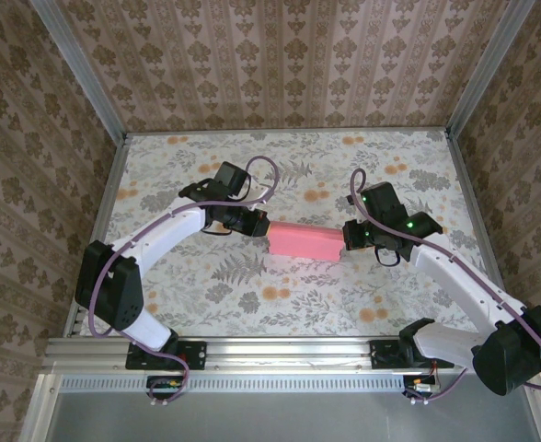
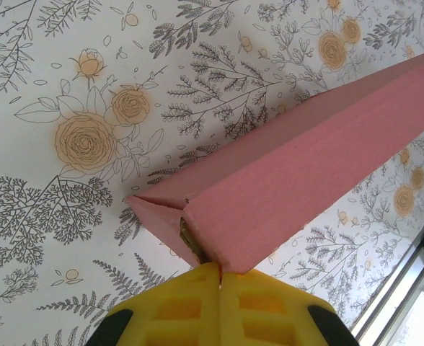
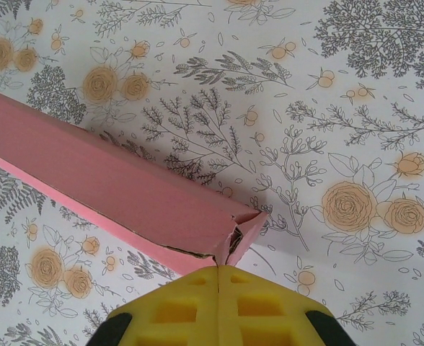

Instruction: Fold the paper box

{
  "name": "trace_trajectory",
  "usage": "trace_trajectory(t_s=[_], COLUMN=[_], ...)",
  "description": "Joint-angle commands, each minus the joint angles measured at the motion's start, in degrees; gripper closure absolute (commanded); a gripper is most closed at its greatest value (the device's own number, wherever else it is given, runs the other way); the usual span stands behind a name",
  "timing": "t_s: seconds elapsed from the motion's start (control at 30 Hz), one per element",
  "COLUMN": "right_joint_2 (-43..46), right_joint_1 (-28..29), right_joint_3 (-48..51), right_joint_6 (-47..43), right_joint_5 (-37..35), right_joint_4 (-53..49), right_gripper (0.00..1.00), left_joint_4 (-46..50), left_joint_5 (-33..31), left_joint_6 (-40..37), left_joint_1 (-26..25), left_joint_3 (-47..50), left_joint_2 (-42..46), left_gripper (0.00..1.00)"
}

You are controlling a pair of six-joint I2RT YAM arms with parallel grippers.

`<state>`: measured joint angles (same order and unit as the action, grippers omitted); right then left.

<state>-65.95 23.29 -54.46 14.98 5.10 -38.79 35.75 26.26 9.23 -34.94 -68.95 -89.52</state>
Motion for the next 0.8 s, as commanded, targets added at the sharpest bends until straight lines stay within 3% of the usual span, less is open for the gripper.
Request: trace_trajectory(t_s=[0.0, 0.57, 0.77], right_joint_2=[-0.7, -1.3, -0.8], right_joint_1=[0.5, 2.0, 2.3], right_joint_3=[-2.4, -0.5, 0.8], right_joint_6=[-1.1, 1.7, 1.7], right_joint_5=[-0.3, 1.8, -0.8], right_joint_4=[-2.0, 0.9, -0.1], right_gripper=[1.00, 1.00, 1.00], left_joint_4=[4.4, 4.5, 4.6], left_joint_5=[-2.1, -2.2, -2.3], left_joint_6=[-0.5, -0.1, -0.1], left_joint_1=[-0.8, -1.3, -1.3], left_joint_3=[1.0, 0.7, 0.8], left_joint_2=[-1.3, -1.4, -1.2], left_gripper=[1.00, 1.00, 1.00])
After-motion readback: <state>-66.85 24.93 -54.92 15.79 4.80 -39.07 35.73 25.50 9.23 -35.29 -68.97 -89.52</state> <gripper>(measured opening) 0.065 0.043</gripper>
